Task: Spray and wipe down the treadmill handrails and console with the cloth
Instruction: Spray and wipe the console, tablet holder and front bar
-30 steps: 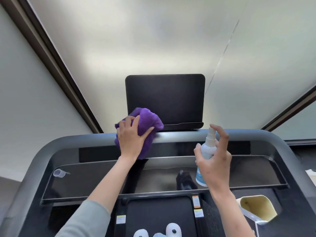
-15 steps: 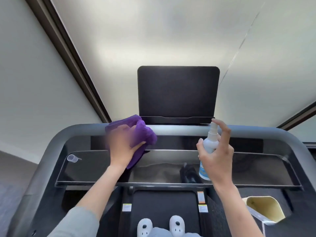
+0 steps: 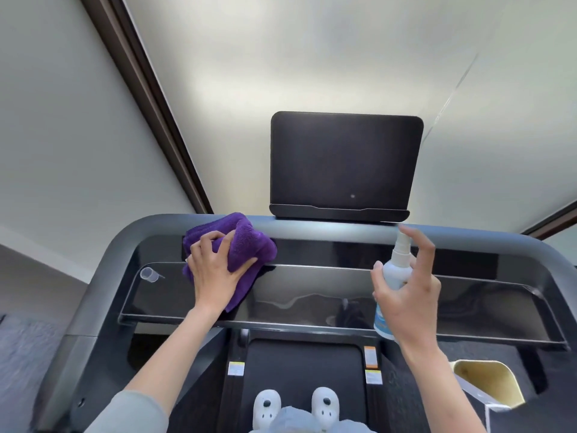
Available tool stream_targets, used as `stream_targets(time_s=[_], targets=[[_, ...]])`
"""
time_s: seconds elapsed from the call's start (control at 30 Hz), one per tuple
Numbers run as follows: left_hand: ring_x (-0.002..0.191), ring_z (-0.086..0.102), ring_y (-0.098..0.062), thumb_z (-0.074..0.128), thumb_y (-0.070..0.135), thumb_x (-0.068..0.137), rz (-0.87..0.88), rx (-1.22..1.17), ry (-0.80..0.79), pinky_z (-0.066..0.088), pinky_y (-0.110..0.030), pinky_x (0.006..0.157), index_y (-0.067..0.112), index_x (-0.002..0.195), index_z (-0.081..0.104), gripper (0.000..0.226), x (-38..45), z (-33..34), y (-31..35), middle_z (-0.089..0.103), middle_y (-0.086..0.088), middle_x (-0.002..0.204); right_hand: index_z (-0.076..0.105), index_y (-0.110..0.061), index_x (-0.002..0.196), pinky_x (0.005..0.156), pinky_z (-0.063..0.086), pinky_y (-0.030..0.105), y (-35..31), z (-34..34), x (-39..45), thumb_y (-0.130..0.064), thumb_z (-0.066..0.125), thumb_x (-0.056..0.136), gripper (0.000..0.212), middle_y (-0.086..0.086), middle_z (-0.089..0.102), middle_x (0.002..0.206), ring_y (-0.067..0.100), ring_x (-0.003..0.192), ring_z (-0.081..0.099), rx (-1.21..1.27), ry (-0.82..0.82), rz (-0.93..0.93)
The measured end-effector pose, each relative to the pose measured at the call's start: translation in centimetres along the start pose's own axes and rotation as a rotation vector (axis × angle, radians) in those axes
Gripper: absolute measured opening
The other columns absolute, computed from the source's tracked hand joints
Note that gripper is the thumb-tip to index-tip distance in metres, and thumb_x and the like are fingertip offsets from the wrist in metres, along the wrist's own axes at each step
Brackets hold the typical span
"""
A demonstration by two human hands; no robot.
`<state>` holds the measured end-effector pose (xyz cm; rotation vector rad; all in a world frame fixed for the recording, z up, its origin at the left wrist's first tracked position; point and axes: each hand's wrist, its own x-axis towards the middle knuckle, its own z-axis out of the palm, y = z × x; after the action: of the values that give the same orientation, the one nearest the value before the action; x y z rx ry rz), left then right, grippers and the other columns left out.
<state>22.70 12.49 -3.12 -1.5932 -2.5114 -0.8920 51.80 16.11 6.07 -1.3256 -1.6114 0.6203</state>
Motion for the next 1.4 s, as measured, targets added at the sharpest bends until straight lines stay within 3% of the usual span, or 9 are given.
stream_targets(time_s=[0.23,0.43,0.57,0.77,1.07,1.17,1.3,1.4], targets=[[0.104,0.047,-0.032,0.071,0.059,0.075,-0.075,0.025,-0.044,0.04,-0.05,0.084,0.024,0.127,0.058,0.064,-2.1,-0.5,-0.5,0.052,-0.007,0.118,0.042,-0.032,0.129,0.052,0.051,0.036,-0.8,1.8,-1.8,0.005,0.067,0.085,0.063,0.003,0.052,0.059,0.019,0.046,0.053,-0.02,0.004,0.033],[0.101,0.05,-0.032,0.071,0.057,0.076,-0.014,0.031,-0.041,0.04,-0.048,0.083,0.025,0.124,0.062,0.058,-2.9,1.0,3.3,0.055,-0.007,0.115,0.041,-0.031,0.129,0.053,0.053,0.047,-0.8,2.6,-2.2,0.005,0.066,0.086,0.061,0.002,0.05,0.057,0.028,0.049,0.053,-0.031,0.047,0.097],[0.099,0.052,-0.032,0.07,0.059,0.075,0.009,0.017,-0.051,0.041,-0.047,0.082,0.025,0.122,0.063,0.058,-3.2,2.8,7.2,0.056,-0.007,0.113,0.04,-0.032,0.129,0.054,0.053,0.046,-0.1,1.7,-2.2,0.005,0.065,0.086,0.062,0.005,0.05,0.057,0.027,0.049,0.051,-0.046,0.068,0.098],[0.096,0.05,-0.029,0.055,0.068,0.077,0.06,0.043,-0.02,0.041,-0.045,0.079,0.029,0.123,0.06,0.061,-3.8,5.7,11.5,0.054,-0.004,0.112,0.039,-0.036,0.129,0.053,0.055,0.048,2.3,-1.4,-1.4,0.002,0.065,0.087,0.062,0.007,0.053,0.057,0.028,0.048,0.057,-0.035,0.075,0.107],[0.094,0.048,-0.028,0.059,0.069,0.076,0.111,0.041,0.042,0.039,-0.042,0.076,0.03,0.122,0.056,0.06,-5.7,10.7,20.5,0.052,-0.003,0.11,0.038,-0.041,0.129,0.055,0.055,0.05,8.2,-10.1,-0.4,0.0,0.065,0.086,0.065,0.014,0.055,0.063,0.033,0.051,0.06,-0.066,0.08,0.141],[0.095,0.047,-0.027,0.062,0.068,0.075,0.157,0.034,0.031,0.038,-0.041,0.076,0.031,0.12,0.057,0.058,-6.3,12.3,24.1,0.052,-0.002,0.111,0.039,-0.038,0.129,0.057,0.054,0.044,10.1,-12.6,-0.4,0.0,0.065,0.086,0.063,0.008,0.055,0.067,0.028,0.053,0.059,-0.078,0.111,0.142],[0.101,0.045,-0.027,0.063,0.066,0.077,0.253,-0.014,0.01,0.034,-0.042,0.08,0.033,0.119,0.059,0.054,-7.1,14.4,28.8,0.053,-0.003,0.115,0.041,-0.034,0.129,0.057,0.047,0.024,12.8,-15.4,-0.3,-0.001,0.066,0.086,0.059,0.002,0.053,0.064,0.019,0.057,0.055,-0.11,0.154,0.18],[0.104,0.042,-0.026,0.065,0.064,0.078,0.326,-0.061,-0.021,0.031,-0.043,0.084,0.033,0.123,0.059,0.055,-7.6,16.0,32.5,0.053,-0.005,0.117,0.041,-0.034,0.128,0.058,0.045,0.022,14.4,-17.7,0.0,-0.002,0.066,0.086,0.058,0.001,0.057,0.077,0.016,0.061,0.056,-0.114,0.193,0.216]])
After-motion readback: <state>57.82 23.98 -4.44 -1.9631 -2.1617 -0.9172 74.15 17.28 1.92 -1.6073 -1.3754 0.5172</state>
